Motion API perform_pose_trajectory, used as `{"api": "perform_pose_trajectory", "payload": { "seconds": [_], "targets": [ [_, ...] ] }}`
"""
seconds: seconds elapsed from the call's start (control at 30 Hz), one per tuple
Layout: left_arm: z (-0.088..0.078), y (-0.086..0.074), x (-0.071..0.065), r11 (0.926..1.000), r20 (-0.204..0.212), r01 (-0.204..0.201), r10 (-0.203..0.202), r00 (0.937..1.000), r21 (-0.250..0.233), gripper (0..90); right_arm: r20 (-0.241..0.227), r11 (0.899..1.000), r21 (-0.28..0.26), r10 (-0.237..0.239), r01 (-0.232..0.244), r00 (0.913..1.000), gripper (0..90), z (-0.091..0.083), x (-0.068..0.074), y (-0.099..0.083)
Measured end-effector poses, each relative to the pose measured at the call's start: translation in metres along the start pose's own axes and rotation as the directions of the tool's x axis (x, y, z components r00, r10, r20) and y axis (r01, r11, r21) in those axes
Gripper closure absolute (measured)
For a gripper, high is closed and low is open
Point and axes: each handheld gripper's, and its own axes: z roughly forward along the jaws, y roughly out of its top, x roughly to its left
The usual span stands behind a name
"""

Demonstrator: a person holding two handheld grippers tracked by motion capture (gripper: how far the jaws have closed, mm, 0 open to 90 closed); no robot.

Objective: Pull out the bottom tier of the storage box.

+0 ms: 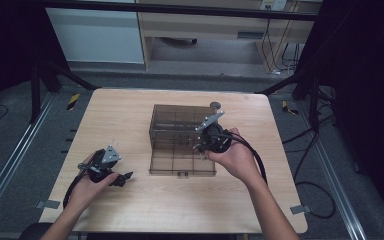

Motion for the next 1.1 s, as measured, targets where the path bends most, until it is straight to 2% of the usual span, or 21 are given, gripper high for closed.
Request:
{"api": "perform_pose_trajectory", "payload": {
  "seconds": [1.1],
  "targets": [
    [-0.001, -0.001, 0.002, 1.0000, 0.001, 0.007, -0.007, 1.0000, -0.001, 7.3, -0.033, 0.998, -0.064, 0.002, -0.005, 0.9994, 80.2, 0.031, 0.020, 0.014]
  ]
}}
